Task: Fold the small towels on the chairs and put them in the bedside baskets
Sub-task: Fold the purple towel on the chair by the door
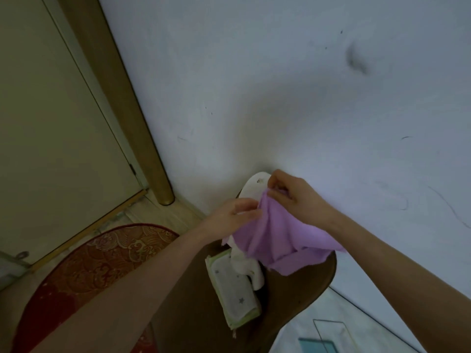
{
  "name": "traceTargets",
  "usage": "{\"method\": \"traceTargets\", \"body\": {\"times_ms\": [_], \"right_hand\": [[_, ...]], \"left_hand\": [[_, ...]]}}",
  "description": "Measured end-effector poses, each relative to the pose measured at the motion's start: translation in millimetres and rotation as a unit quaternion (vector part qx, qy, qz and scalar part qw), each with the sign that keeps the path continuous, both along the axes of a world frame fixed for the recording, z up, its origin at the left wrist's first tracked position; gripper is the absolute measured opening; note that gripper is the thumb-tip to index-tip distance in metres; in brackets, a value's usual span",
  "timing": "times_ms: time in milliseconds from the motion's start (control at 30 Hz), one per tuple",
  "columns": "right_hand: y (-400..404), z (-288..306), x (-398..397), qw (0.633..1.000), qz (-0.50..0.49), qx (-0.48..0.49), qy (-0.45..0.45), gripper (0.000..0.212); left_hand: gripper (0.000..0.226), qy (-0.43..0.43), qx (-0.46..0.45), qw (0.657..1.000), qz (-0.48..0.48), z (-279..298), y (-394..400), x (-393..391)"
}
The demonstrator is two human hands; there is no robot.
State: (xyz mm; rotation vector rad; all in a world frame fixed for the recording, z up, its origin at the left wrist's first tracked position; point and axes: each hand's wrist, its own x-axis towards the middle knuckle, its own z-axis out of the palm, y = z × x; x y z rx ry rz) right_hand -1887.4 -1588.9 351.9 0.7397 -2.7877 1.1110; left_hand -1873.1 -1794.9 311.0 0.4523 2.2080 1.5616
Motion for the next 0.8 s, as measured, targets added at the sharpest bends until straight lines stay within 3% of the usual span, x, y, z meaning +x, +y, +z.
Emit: {"method": "traceTargets", "body": {"times_ms": [200,333,467,633,800], "right_hand": [[-44,17,33,0.998,0.002,0.003,0.062,0.007],[-84,22,46,0.999,0.006,0.051,0.0,0.022],[-124,20,63,0.988,-0.017,0.14,-0.061,0.05],[-174,9,90,0.986,-0.063,0.059,-0.143,0.052],[-250,-10,122,0.974,-0.14,-0.085,-0.159,0.031]], "left_hand": [[0.035,-0.07,0.127,0.987,0.064,26,-55,31],[0.035,-0.088,0.169,0.976,0.104,37,-111,42],[0.028,-0.037,0.09,0.981,0.167,35,-174,56],[0.045,-0.008,-0.123,0.992,0.028,27,-272,87],[0.046,0.026,-0.072,0.993,0.089,32,-297,102]]}}
